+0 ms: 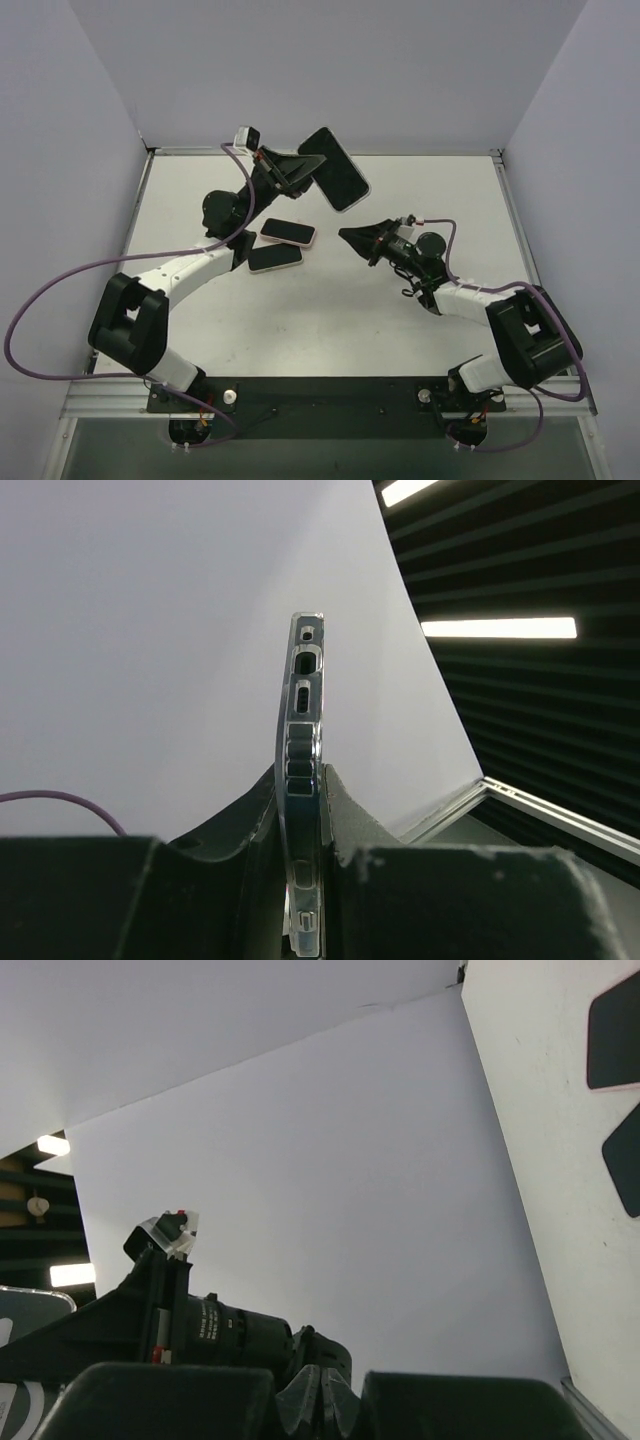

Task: Take the phone out of the phone case
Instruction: Remove the phone case from the phone.

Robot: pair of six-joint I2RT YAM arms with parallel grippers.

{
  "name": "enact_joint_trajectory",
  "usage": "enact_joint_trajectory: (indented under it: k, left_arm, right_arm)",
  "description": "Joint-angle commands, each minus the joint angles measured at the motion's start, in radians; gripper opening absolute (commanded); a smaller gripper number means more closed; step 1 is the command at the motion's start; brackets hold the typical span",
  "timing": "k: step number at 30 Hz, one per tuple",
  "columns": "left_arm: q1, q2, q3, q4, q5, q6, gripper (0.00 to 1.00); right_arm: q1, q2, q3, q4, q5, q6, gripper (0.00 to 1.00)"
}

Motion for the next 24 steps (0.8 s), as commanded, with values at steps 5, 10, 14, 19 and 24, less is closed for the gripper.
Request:
enact_joint_trajectory:
  k: [5, 10, 14, 19, 24]
  left_arm:
    - [0.046, -0.046, 0.061, -0.04, 0.263, 0.025, 0.0]
    - [0.013, -0.045, 0.111, -0.365, 0.492, 0.262, 0.0]
    - [-0.05, -0.026, 0.133, -0.526, 0.544, 0.416, 0.0]
    - [-0.089, -0.008, 0.107, -0.522, 0.544, 0.441, 0.0]
    - [-0.092, -0.003, 0.095, -0.479, 0.539, 0.417, 0.0]
  right_arm:
    - [-0.163, -0.308, 0.099, -0.373, -0.152, -0.48, 0.34]
    - [-0.236, -0.453, 0.459, -1.262, -0.022, -1.013, 0.65]
    - [-0.246, -0.392, 0.579, -1.275, -0.152, -1.072, 0.73]
    - [-0.236, -0.342, 0.61, -1.164, -0.246, -1.017, 0.76]
    - [-0.227, -0.315, 0.577, -1.097, -0.272, -0.971, 0.71]
